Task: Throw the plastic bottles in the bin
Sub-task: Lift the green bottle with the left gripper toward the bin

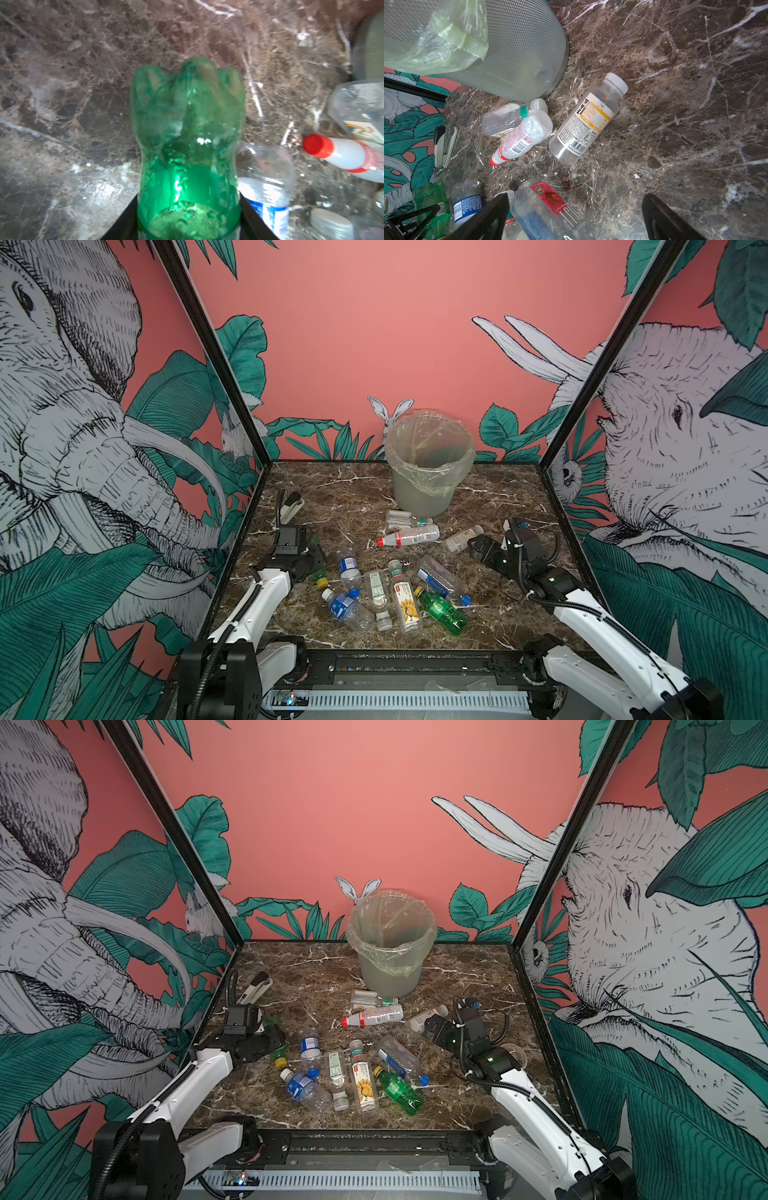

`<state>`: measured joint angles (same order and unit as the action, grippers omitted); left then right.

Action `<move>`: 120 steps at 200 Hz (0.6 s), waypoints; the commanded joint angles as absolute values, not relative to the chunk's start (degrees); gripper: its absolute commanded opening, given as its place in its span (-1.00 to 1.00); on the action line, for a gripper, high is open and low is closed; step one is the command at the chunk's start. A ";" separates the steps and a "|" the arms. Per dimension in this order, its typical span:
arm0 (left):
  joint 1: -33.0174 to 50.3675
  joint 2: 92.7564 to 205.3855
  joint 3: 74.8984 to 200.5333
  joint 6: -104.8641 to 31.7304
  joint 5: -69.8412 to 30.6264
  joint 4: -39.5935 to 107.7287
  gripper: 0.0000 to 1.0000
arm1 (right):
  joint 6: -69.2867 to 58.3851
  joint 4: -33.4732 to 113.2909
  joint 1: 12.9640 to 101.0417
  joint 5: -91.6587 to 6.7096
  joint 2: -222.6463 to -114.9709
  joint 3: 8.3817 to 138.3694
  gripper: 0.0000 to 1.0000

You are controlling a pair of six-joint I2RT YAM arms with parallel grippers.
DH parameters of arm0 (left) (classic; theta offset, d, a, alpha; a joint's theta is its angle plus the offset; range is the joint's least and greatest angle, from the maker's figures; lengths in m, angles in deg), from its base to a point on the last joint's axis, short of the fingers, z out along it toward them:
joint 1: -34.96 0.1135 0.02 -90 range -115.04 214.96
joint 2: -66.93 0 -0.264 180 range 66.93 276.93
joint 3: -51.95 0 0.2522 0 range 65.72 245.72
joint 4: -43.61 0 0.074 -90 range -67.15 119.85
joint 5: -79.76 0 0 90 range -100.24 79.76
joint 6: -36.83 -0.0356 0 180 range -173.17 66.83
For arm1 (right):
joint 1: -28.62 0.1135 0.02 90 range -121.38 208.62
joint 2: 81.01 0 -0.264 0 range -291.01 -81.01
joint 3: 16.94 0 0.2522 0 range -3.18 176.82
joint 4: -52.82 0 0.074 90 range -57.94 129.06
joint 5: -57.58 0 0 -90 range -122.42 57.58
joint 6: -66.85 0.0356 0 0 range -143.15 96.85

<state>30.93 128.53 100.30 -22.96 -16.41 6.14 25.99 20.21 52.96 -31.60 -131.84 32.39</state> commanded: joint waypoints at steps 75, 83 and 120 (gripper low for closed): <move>31.11 123.79 101.37 -24.34 -23.13 7.61 0.04 | 28.25 23.16 52.83 -32.03 -132.59 29.90 0.98; 31.10 123.66 101.55 -24.19 -23.69 7.66 0.04 | 28.42 23.31 52.88 -32.07 -132.84 29.87 0.98; 31.08 122.86 103.31 -23.62 -27.11 7.96 0.04 | 28.75 23.95 52.88 -32.41 -133.89 29.93 0.98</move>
<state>30.93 124.82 100.74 -23.81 -23.80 7.41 27.87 22.11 52.96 -32.17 -133.41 30.17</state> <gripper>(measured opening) 0.580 0.992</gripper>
